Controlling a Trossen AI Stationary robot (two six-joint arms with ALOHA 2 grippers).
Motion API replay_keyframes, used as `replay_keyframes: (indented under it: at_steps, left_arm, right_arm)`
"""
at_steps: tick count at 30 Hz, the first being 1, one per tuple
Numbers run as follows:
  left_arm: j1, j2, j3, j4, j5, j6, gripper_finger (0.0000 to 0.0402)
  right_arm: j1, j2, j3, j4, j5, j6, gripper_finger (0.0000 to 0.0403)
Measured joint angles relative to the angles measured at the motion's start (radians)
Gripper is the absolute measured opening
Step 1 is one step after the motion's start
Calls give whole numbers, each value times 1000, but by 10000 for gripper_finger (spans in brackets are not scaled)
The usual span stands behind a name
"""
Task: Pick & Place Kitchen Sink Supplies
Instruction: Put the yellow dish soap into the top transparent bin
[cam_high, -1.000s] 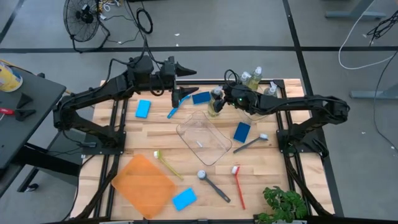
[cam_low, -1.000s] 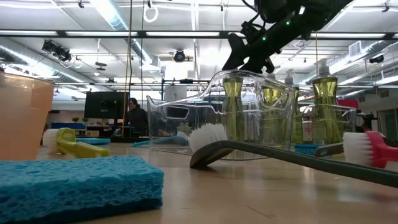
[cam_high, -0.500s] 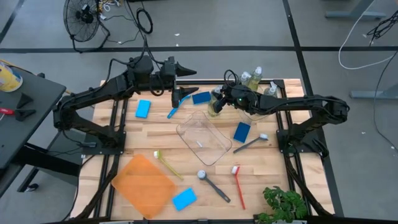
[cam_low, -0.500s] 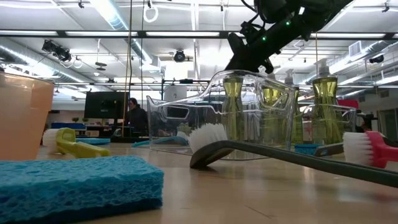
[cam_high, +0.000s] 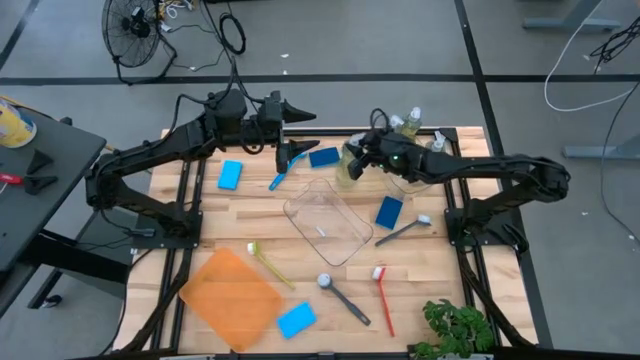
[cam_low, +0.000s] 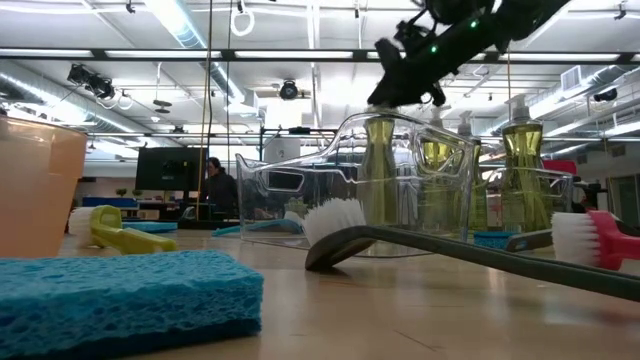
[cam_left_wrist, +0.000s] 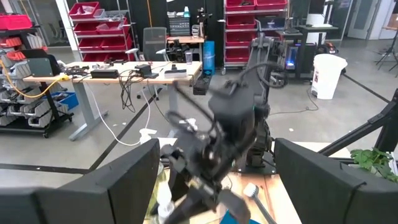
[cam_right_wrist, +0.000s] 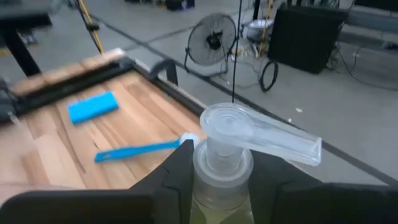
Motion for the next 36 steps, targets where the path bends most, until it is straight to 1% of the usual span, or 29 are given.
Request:
replay_keyframes:
  at_steps: [11, 19, 25, 32, 36]
  left_arm:
    - [0, 0, 0, 0, 0, 0, 319]
    - [0, 0, 0, 2, 0, 0, 319]
    - [0, 0, 0, 5, 0, -2, 319]
    - [0, 0, 0, 6, 0, -12, 319]
    - [0, 0, 0, 6, 0, -57, 319]
  right_arm:
    - [1, -231, 2, -53, 4, 27, 102]
    - [17, -393, 2, -229, 15, 13, 102]
    - [60, -461, 2, -331, 93, 37, 102]
    - [119, -519, 3, -343, 173, 38, 102]
    - [153, -547, 4, -383, 225, 38, 102]
